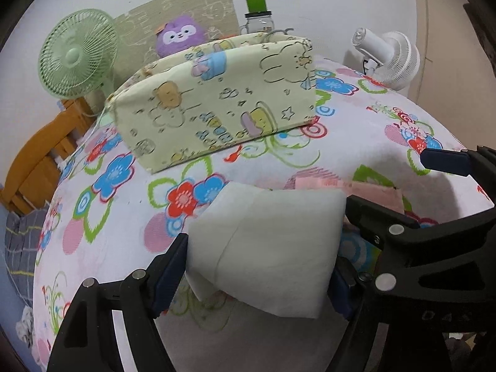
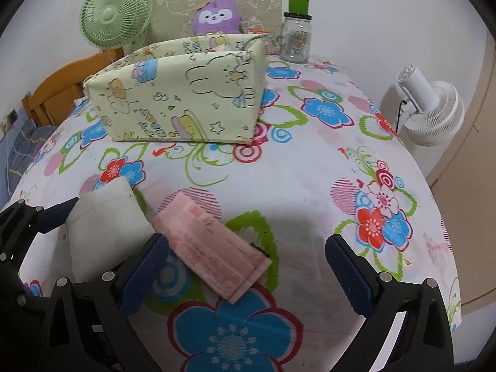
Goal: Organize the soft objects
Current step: 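Grasp the pink paper pack with the right tool while the left tool holds the towel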
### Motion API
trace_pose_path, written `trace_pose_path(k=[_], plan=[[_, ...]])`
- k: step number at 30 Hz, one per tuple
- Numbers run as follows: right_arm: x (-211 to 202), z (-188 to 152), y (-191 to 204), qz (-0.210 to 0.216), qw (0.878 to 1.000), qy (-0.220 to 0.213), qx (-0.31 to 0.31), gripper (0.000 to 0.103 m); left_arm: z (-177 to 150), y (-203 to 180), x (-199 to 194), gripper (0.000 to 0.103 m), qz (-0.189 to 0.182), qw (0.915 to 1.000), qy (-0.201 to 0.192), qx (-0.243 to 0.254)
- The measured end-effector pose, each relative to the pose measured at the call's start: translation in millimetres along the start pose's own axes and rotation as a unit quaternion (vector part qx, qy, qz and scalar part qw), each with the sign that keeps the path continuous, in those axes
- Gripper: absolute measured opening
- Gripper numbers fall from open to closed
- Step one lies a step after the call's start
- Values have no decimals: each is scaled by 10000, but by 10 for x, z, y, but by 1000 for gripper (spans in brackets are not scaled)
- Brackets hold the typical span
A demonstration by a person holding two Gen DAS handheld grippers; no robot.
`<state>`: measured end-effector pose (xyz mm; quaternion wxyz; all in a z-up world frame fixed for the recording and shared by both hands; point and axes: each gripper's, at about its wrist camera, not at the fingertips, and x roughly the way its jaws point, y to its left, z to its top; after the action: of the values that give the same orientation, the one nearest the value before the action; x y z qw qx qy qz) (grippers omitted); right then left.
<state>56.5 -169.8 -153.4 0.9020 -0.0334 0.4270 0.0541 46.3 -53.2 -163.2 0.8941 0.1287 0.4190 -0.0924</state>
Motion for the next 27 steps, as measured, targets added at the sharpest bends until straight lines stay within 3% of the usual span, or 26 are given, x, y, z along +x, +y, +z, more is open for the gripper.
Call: trace_pose_path(k=[14,24,27], plan=[[29,93,-319,19,9990,-11,457,102,324,-219,197,81,-35,9994,-96,330],[76,101,-186,145,9992,91,367,101,185,-34,116,81,123,9997,-50,197],[118,88,-109,96,9993,201,310,95,113,51,96,81,163,9998,-7,104]])
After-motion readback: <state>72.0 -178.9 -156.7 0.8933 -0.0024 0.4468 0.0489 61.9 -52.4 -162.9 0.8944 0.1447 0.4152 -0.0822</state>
